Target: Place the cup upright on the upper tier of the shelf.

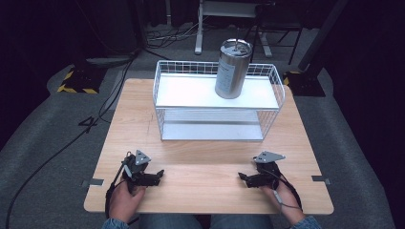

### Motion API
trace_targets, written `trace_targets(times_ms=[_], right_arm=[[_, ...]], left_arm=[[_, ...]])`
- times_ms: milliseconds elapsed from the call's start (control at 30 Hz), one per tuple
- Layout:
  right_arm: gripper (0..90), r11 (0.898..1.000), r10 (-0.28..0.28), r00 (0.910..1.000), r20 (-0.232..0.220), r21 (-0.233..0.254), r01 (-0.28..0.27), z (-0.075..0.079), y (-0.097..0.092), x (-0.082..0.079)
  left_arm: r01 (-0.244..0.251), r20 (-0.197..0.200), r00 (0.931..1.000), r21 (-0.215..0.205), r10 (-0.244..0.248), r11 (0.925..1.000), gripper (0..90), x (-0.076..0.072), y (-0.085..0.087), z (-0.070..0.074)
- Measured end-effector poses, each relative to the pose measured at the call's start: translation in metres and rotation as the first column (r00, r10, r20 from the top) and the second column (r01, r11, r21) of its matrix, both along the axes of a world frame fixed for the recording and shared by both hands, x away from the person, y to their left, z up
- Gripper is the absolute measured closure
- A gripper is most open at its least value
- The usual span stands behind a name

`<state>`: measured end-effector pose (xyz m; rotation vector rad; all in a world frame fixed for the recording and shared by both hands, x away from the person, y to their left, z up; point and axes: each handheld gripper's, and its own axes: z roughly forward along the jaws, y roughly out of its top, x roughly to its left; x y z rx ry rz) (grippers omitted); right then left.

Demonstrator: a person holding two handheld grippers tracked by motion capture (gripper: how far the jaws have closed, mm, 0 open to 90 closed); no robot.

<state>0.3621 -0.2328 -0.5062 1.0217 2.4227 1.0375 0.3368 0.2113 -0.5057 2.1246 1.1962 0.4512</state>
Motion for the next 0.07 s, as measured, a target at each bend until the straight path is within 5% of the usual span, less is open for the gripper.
trace_targets(times_ms=[67], right_arm=[[8.2,1.000,0.000,1.0000,0.000,0.000,0.000,0.0000,0.0000,0.0000]], left_arm=[[0.000,0.000,1.0000,0.000,0.000,1.0000,8.5,0.0000,0.0000,0.0000]])
